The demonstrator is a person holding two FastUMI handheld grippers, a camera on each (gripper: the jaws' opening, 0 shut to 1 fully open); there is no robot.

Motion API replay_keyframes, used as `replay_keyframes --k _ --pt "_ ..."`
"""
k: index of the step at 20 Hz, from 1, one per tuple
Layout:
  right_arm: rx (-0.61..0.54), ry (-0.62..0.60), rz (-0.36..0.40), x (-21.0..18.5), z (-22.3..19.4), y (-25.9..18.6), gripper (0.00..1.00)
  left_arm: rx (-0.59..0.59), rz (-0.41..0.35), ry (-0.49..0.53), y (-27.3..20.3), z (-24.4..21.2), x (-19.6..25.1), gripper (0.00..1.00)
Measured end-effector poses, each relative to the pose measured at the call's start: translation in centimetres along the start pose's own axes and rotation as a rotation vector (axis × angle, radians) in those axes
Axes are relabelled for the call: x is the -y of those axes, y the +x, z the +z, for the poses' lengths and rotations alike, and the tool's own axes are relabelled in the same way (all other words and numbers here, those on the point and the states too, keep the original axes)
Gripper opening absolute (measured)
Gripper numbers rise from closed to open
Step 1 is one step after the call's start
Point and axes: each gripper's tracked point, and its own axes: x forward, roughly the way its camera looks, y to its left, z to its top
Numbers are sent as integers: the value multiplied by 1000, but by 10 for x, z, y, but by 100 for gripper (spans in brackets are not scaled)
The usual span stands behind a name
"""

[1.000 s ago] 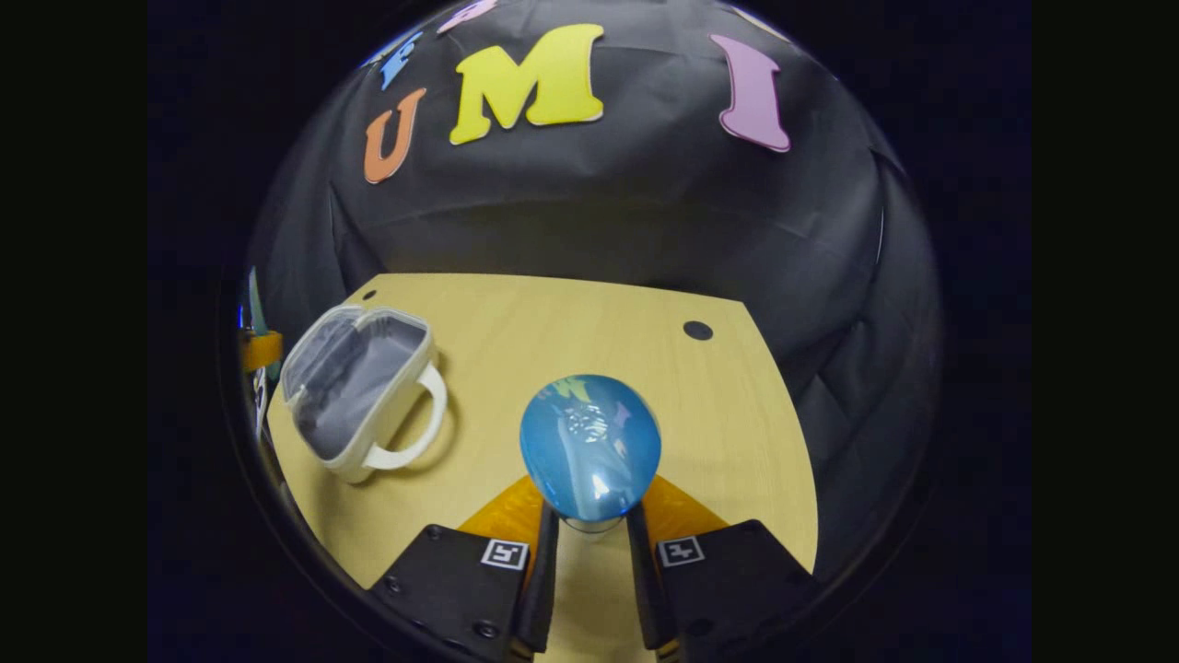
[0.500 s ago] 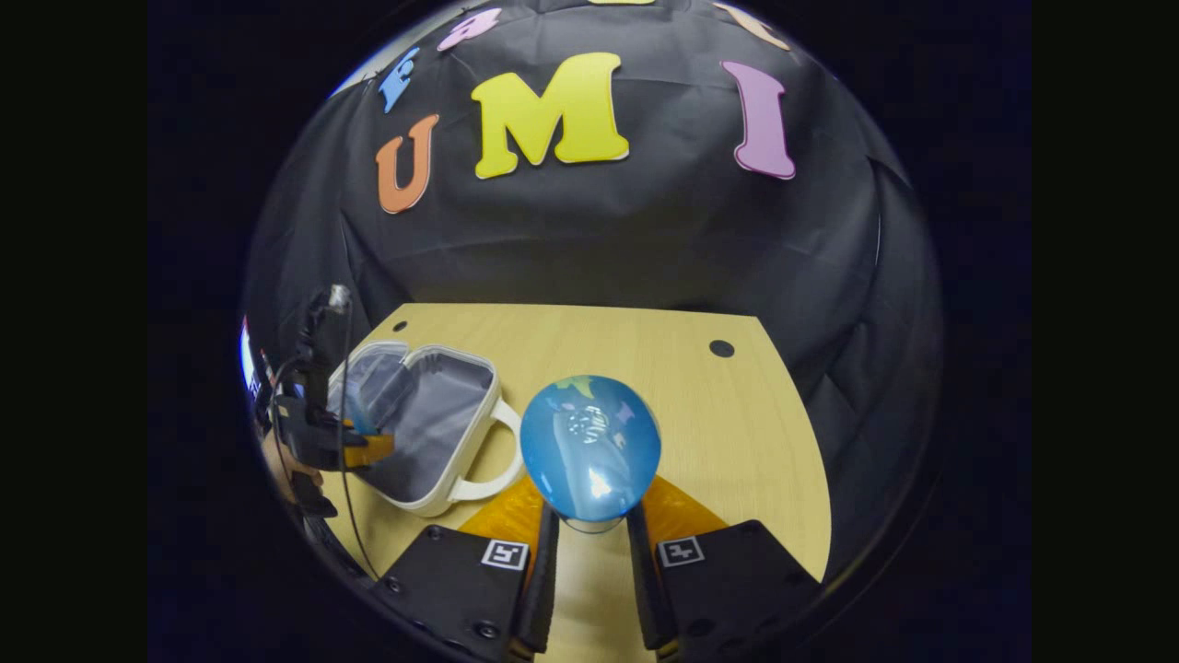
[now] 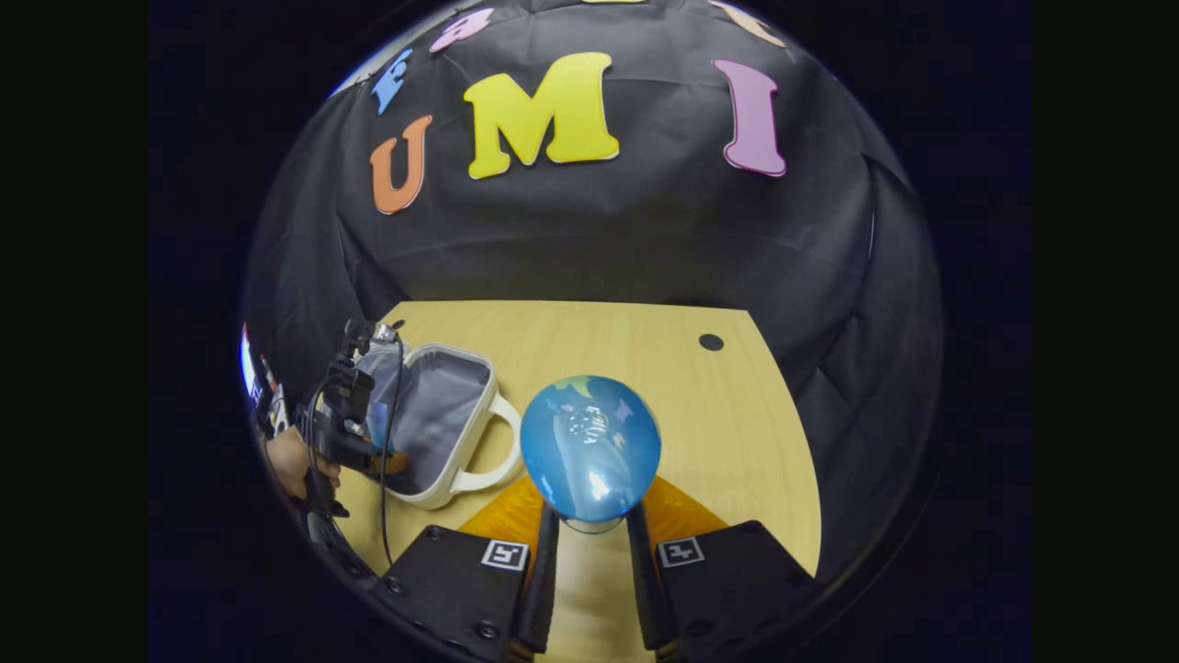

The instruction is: First open the suitcase, pack the skin care products into it, and then close the suitcase.

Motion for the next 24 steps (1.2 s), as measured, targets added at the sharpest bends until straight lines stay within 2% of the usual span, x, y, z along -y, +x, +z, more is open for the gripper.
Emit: replay_keyframes --k 6,9,11,12,14,15,19,20,22,23,24 --pt "-15 32 -15 13 -7 6 34 -97 -8 -19 3 1 1 43" --pt "-16 38 -5 15 -9 8 34 -145 -11 26 4 2 1 43" --pt "-19 35 0 17 -12 9 34 -164 0 47 3 3 3 45" --pt "-21 37 -1 18 -12 9 31 -170 6 58 4 3 3 53" --pt "-25 43 5 19 -15 8 34 -174 16 72 4 4 4 39" --pt "-25 44 6 20 -16 7 34 -176 26 72 4 2 2 49" --pt "-29 35 13 16 -17 5 34 -164 54 56 0 2 -5 60" --pt "-29 33 19 12 -15 5 34 -161 68 51 -4 0 -8 72" --pt "-25 21 40 -1 -9 7 34 -84 16 28 -18 6 4 83" --pt "-22 13 51 -9 -5 8 34 -31 10 26 -30 11 5 84" --pt "-21 4 63 -18 0 11 34 18 19 29 -42 15 3 94"
